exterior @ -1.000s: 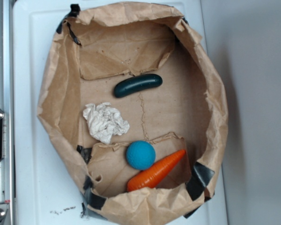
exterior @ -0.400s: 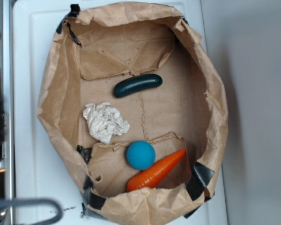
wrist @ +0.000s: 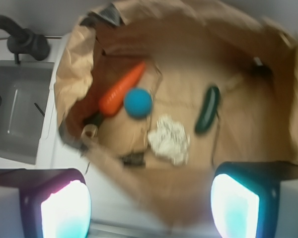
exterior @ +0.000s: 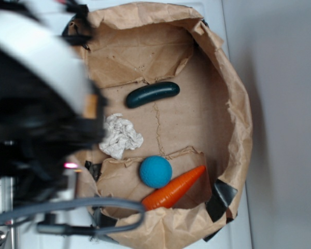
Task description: Grab the blue ball.
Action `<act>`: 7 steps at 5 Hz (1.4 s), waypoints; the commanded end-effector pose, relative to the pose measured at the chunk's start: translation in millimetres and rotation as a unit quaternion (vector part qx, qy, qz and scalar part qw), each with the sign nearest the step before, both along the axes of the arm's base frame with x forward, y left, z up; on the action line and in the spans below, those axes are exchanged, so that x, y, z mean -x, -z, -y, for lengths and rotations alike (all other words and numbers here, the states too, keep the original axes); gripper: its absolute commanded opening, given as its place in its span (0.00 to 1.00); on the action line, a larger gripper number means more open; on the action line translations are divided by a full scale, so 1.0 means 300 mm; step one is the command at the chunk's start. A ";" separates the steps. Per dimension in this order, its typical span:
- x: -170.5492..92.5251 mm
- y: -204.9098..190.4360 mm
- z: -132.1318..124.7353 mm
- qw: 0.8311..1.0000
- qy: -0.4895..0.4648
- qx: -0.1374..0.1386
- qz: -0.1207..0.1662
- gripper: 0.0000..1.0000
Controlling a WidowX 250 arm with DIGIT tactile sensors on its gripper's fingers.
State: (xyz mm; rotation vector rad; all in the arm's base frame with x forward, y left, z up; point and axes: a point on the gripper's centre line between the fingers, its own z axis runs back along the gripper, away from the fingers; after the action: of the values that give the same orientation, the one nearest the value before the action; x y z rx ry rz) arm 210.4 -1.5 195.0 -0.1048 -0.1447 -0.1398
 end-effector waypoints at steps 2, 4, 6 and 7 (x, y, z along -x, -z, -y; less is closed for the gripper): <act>-0.182 0.125 0.047 0.996 0.053 -0.055 0.040 1.00; -0.182 0.125 0.047 0.996 0.053 -0.055 0.040 1.00; -0.182 0.125 0.047 0.996 0.053 -0.055 0.040 1.00; -0.194 0.178 0.070 0.995 0.056 -0.077 0.027 1.00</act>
State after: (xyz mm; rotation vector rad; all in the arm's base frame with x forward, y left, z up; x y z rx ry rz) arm 263.4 -15.2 130.8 0.0388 -0.1368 -0.2537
